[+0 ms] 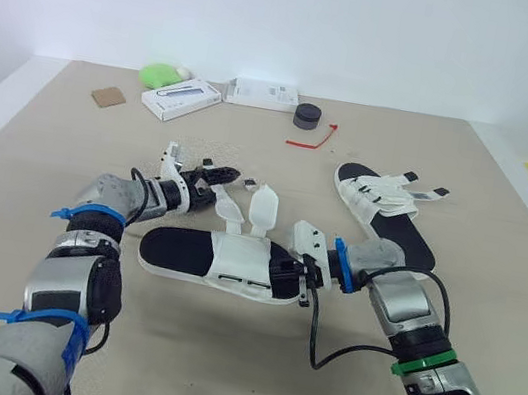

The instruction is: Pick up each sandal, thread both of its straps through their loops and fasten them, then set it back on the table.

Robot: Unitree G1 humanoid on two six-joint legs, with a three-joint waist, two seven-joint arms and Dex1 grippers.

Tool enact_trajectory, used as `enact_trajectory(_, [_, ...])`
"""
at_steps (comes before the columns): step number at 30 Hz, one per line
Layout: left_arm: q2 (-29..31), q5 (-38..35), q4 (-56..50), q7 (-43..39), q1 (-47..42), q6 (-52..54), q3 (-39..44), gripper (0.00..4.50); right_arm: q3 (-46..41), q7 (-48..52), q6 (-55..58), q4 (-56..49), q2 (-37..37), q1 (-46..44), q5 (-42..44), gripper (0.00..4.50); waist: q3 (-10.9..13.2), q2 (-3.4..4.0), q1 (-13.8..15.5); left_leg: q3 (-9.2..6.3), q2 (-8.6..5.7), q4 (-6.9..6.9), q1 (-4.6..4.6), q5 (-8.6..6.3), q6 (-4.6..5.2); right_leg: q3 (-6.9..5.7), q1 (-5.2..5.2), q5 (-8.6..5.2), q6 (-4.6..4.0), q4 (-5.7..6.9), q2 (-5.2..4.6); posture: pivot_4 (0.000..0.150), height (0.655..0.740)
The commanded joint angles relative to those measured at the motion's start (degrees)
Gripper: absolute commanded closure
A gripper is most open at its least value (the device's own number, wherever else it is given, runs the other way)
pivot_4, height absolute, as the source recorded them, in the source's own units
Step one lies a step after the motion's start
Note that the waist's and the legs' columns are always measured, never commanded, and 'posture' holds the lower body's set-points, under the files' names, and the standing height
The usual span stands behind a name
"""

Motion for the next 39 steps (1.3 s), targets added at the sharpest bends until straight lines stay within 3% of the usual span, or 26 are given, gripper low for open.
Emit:
enact_trajectory(1, [-0.4, 1.87, 4.01, 2.49, -1.46, -3.97, 0.79, 0.01, 7.37, 1.51, 2.09, 1.24, 0.76, 3.72, -3.19, 4.5, 0.0, 0.0, 0.0, 0.0, 0.0, 0.0, 0.0, 0.0, 0.0, 0.0, 0.0, 0.0, 0.0, 0.0, 0.0, 0.15, 0.74])
enact_trajectory(4, [0.08, 2.14, 5.48, 2.29, -2.22, -5.38, 1.26, 1.08, 7.31, 1.26, 2.34, 1.03, 0.79, 3.95, -3.21, 4.5, 0.0, 0.0, -0.16, 0.03, 0.0, -0.01, 0.0, -0.04, -0.06, 0.04, -0.02, -0.04, 0.02, 0.0, 0.01, 0.15, 0.74])
enact_trajectory(7, [0.55, 2.86, 5.89, 1.59, -2.3, -5.67, 1.07, 2.51, 7.21, 1.09, 2.52, 0.83, 0.72, 4.21, -3.25, 4.5, 0.0, 0.0, -0.27, 0.03, 0.01, -0.02, -0.01, -0.15, -0.25, 0.05, -0.02, -0.12, 0.04, 0.0, 0.02, 0.15, 0.74])
enact_trajectory(8, [0.69, 3.13, 5.81, 1.58, -2.26, -5.91, 1.02, 2.65, 7.15, 1.06, 2.61, 0.71, 0.68, 4.31, -3.22, 4.5, 0.01, 0.0, -0.34, 0.04, 0.01, -0.02, -0.01, -0.18, -0.29, 0.07, -0.02, -0.12, 0.04, 0.0, 0.02, 0.15, 0.74])
enact_trajectory(9, [0.81, 3.41, 5.73, 1.55, -2.26, -6.1, 1.02, 3.3, 7.09, 1.03, 2.71, 0.63, 0.66, 4.39, -3.19, 4.5, 0.01, -0.01, -0.38, 0.05, 0.02, -0.02, -0.01, -0.21, -0.33, 0.08, -0.03, -0.13, 0.05, 0.0, 0.02, 0.15, 0.74])
enact_trajectory(10, [0.92, 3.56, 5.56, 1.34, -2.3, -6.11, 1.08, 3.45, 7.05, 1.0, 2.79, 0.54, 0.64, 4.47, -3.18, 4.5, 0.0, 0.0, -0.39, 0.05, 0.02, -0.02, -0.02, -0.23, -0.36, 0.09, -0.03, -0.15, 0.05, 0.0, 0.02, 0.15, 0.74])
enact_trajectory(12, [1.03, 4.15, 4.42, 0.27, -2.3, -6.84, 0.54, 4.43, 7.02, 0.99, 2.82, 0.48, 0.58, 4.61, -3.2, 4.5, 0.0, 0.0, -0.41, 0.05, 0.02, -0.02, 0.01, -0.25, -0.38, 0.09, -0.01, -0.2, 0.05, 0.0, 0.02, 0.15, 0.74])
enact_trajectory(16, [0.75, 3.21, 1.66, -1.05, -2.24, -7.02, 1.23, 4.48, 7.01, 0.81, 2.96, 0.5, 0.61, 4.67, -3.17, 4.5, 0.01, -0.01, -0.49, 0.05, 0.02, -0.02, 0.0, -0.25, -0.38, 0.08, -0.02, -0.2, 0.05, 0.0, 0.03, 0.15, 0.74])
enact_trajectory(22, [-2.46, 0.76, -26.36, -10.83, 7.68, -7.83, -5.18, 4.48, 6.89, 0.89, 3.49, 0.02, 0.42, 4.93, -2.94, 4.5, 0.04, -0.04, -0.67, 0.1, 0.05, -0.07, -0.04, -0.29, -0.52, 0.15, -0.06, -0.24, 0.03, -0.01, 0.03, 0.15, 0.74])
enact_trajectory(25, [-3.33, 0.7, -42.34, -16.35, 14.41, -13.16, -9.73, 4.48, 6.76, 0.88, 3.82, -0.24, 0.37, 5.06, -2.78, 4.5, 0.04, -0.04, -0.7, 0.17, 0.09, -0.05, -0.03, -0.35, -0.69, 0.22, -0.05, -0.26, 0.02, -0.02, 0.02, 0.15, 0.74])
enact_trajectory(28, [-0.09, 3.66, -58.57, -29.16, 23.5, -23.68, -18.67, 4.48, 6.77, 0.96, 4.1, -0.58, 0.18, 5.42, -2.72, 4.5, 0.04, -0.05, -0.69, 0.28, 0.13, -0.05, 0.0, -0.39, -0.75, 0.32, -0.05, -0.28, -0.02, -0.04, 0.04, 0.15, 0.74])
enact_trajectory(30, [1.52, 5.71, -62.66, -33.46, 26.43, -28.78, -21.94, 4.48, 6.83, 1.07, 4.12, -0.65, -0.01, 5.52, -2.72, 4.5, 0.01, 0.02, -0.67, 0.32, 0.15, -0.04, 0.02, -0.4, -0.75, 0.37, -0.06, -0.29, -0.03, -0.04, 0.08, 0.15, 0.74])
enact_trajectory(32, [4.11, 10.19, -65.6, -41.78, 30.45, -42.88, -25.43, 4.48, 6.95, 1.07, 4.29, -0.9, -0.09, 5.63, -2.72, 4.5, 0.02, 0.0, -0.57, 0.4, 0.14, -0.02, 0.13, -0.48, -0.73, 0.44, 0.06, -0.34, -0.02, -0.07, 0.07, 0.15, 0.74])
enact_trajectory(39, [8.1, 16.77, -56.05, -56.73, 31.05, -78.48, -28.25, 4.48, 7.3, 1.06, 4.49, -1.23, 0.15, 5.79, -2.62, 4.5, 0.03, -0.01, -0.48, 0.5, 0.15, 0.01, 0.13, -0.58, -0.57, 0.52, 0.05, -0.4, -0.05, -0.15, 0.08, 0.15, 0.74])
